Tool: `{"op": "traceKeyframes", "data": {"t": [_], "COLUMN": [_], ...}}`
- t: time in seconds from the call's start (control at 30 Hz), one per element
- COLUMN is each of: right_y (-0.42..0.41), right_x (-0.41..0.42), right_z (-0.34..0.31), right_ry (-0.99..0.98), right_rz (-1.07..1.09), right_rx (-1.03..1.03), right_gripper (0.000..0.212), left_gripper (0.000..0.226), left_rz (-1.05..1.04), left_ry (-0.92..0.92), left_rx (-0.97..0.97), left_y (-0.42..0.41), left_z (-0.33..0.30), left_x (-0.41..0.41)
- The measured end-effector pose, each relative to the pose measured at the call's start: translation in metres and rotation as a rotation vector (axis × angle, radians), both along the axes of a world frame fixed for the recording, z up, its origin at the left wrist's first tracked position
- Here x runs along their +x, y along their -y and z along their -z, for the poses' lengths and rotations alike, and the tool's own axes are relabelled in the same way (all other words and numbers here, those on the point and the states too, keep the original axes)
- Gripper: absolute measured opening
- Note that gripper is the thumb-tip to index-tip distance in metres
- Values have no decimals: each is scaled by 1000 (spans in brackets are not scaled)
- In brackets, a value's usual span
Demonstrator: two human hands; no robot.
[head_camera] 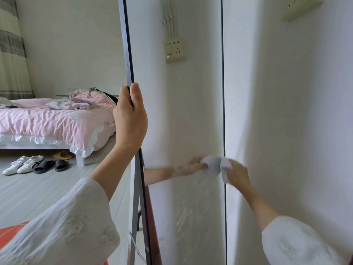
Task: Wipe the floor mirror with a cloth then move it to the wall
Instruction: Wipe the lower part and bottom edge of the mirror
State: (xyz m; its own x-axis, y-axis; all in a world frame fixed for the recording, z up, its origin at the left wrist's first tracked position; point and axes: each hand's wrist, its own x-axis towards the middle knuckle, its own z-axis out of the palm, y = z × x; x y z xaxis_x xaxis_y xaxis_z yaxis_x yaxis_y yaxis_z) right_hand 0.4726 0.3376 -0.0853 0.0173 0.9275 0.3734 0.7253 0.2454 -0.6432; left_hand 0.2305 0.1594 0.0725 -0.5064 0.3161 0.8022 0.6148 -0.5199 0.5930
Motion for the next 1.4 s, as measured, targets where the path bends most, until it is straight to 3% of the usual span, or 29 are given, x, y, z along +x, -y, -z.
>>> {"op": "traceKeyframes", "data": {"t": [0.13,0.23,0.43,0.53,0.63,0.73,0.9,1.07,1.17,1.4], "right_y": [5,15,36,51,53,39,23,30,22,58], "right_x": [-19,-46,-61,-51,-35,-26,-47,-80,-88,-54], "right_z": [-86,-114,-3,57,64,20,-111,-176,-146,39], "right_ry": [-143,-125,-54,-104,-144,-79,-89,-105,-100,-37], "right_rz": [-39,-138,-44,-80,-106,-68,-63,-198,-118,-181], "right_rx": [291,429,329,156,37,134,437,522,530,441], "right_gripper": [40,50,67,64,56,50,53,59,62,69], "left_gripper": [38,37,33,34,34,35,35,35,34,33], "left_rz": [4,11,-6,10,16,20,29,36,43,36], "left_ry": [5,7,3,13,7,1,8,17,19,32], "left_rx": [-7,-3,-17,-12,-9,-7,-1,4,0,1], "left_y": [0,1,1,0,0,-1,-1,-1,-1,-1], "left_z": [0,0,0,1,0,1,1,1,1,-1], "left_x": [1,2,0,-1,0,0,0,-2,-2,1]}}
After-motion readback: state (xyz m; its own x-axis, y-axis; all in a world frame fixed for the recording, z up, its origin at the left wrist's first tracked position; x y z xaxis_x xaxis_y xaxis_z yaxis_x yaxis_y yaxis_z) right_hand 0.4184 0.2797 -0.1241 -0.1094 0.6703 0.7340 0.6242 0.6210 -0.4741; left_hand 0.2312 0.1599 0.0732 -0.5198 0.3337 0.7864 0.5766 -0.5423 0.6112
